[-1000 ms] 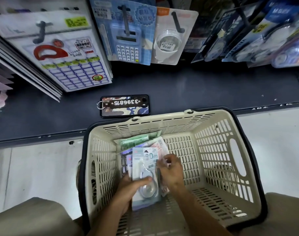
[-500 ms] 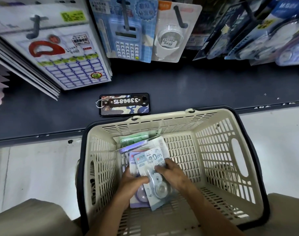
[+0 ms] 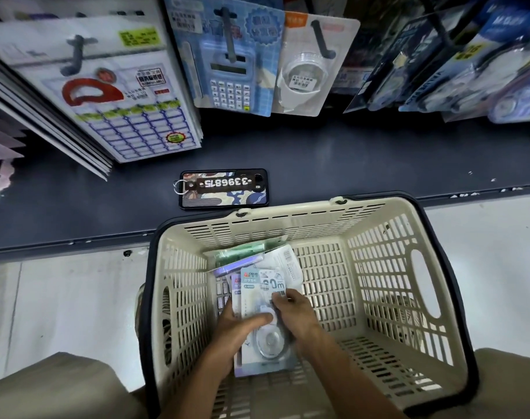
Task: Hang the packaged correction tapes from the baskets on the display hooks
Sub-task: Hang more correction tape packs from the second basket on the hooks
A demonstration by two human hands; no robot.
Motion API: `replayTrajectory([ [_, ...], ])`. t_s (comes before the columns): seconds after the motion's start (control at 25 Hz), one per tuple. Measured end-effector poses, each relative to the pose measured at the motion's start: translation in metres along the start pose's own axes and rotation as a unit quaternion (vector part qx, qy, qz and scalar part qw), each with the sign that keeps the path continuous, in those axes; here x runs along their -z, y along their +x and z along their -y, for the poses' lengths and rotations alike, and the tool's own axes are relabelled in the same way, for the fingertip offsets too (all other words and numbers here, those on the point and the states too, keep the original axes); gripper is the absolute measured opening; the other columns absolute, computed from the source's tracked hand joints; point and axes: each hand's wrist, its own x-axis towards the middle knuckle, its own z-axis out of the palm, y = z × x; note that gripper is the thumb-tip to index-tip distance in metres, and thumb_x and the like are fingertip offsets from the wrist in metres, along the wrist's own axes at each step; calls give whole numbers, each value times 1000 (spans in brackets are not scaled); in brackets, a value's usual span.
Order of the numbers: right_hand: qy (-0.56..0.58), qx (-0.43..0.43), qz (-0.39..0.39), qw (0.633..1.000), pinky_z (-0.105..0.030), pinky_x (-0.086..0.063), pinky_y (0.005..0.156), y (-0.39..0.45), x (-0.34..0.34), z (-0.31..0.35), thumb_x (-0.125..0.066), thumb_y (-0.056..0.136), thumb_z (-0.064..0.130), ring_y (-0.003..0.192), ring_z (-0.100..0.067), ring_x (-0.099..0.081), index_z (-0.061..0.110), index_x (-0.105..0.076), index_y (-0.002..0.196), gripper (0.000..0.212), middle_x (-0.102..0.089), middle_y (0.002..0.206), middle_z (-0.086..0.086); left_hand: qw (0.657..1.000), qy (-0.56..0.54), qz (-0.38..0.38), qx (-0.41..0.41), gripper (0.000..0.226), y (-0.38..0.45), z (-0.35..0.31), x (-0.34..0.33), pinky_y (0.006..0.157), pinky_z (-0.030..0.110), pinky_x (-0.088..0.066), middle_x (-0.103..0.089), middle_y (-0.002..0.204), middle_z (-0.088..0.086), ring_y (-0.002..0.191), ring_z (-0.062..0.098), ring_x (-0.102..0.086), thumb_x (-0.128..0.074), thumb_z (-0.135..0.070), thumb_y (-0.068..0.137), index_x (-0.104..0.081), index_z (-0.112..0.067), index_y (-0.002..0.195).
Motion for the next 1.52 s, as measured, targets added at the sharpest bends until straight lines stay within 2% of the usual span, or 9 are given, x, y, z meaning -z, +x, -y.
replayTrajectory([
  [0.32, -169, 44, 216, 961, -2, -48, 65, -67, 91, 45, -86, 78, 21, 80, 19, -65, 39, -57, 110, 46, -72, 91, 29, 992, 7, 110, -52, 81, -40, -23, -29, 74, 23, -59, -79, 110, -7, 95, 8, -76, -93, -40, 44, -65, -31, 120],
  [0.4, -137, 112, 176, 968, -20, -57, 83, -97, 112, 57, -90, 69, 5, 92, 0, -72, 30, -56, 119, 65, -76, 97, 17, 986, -23, 140, -82, 80, -59, -42, -50, 74, 26, -61, -79, 111, 3, 99, 17, -77, -94, -33, 48, -67, -23, 122],
  [0.48, -60, 223, 54, 972, -30, -58, 72, -136, 139, 79, -89, 65, -4, 80, -14, -74, 28, -59, 120, 70, -75, 90, 5, 976, -73, 180, -102, 78, -81, -83, -77, 84, 41, -60, -77, 113, 18, 102, 33, -76, -96, -16, 55, -65, -10, 126],
  [0.6, -17, 386, -119, 915, -23, -46, 57, -198, 179, 116, -83, 74, 5, 60, -12, -60, 39, -62, 102, 48, -64, 75, -2, 955, -96, 214, -179, 71, -136, -162, -117, 82, 41, -57, -80, 104, 13, 90, 28, -78, -92, -20, 53, -66, -13, 118],
  [0.72, 32, 484, -162, 859, -26, -39, 53, -242, 205, 138, -70, 89, 7, 57, -14, -49, 32, -61, 90, 26, -57, 68, -10, 927, -73, 234, -285, 70, -195, -230, -150, 84, 43, -61, -80, 107, 11, 97, 30, -77, -92, -29, 50, -73, -16, 116],
  [0.92, 196, 503, -167, 825, -14, -45, 52, -278, 245, 187, -60, 96, 1, 59, -3, -59, 30, -77, 82, 37, -73, 75, 6, 894, -58, 300, -329, 38, -261, -290, -164, 65, 37, -63, -79, 105, 19, 88, 32, -78, -86, -14, 56, -83, -18, 94],
  [1.04, 196, 532, -219, 794, -16, -49, 71, -280, 280, 233, -55, 100, 2, 84, -7, -64, 28, -79, 86, 38, -76, 95, 7, 892, -67, 248, -372, 43, -273, -312, -162, 57, 34, -61, -80, 100, 17, 81, 31, -79, -83, -13, 60, -79, -8, 103],
  [1.28, 151, 528, -288, 784, -27, -56, 65, -284, 327, 302, -50, 100, 1, 82, -12, -60, 25, -73, 97, 34, -71, 100, 2, 874, -86, 200, -434, 60, -290, -348, -147, 59, 37, -62, -79, 104, 18, 86, 34, -78, -87, -28, 55, -75, -12, 112],
  [1.52, 120, 506, -345, 782, -22, -35, 37, -288, 342, 305, -51, 91, 2, 37, -6, -43, 25, -76, 86, 35, -69, 72, 4, 859, -71, 218, -457, 54, -298, -356, -156, 65, 39, -63, -79, 107, 17, 91, 36, -78, -86, -24, 64, -74, -12, 116],
])
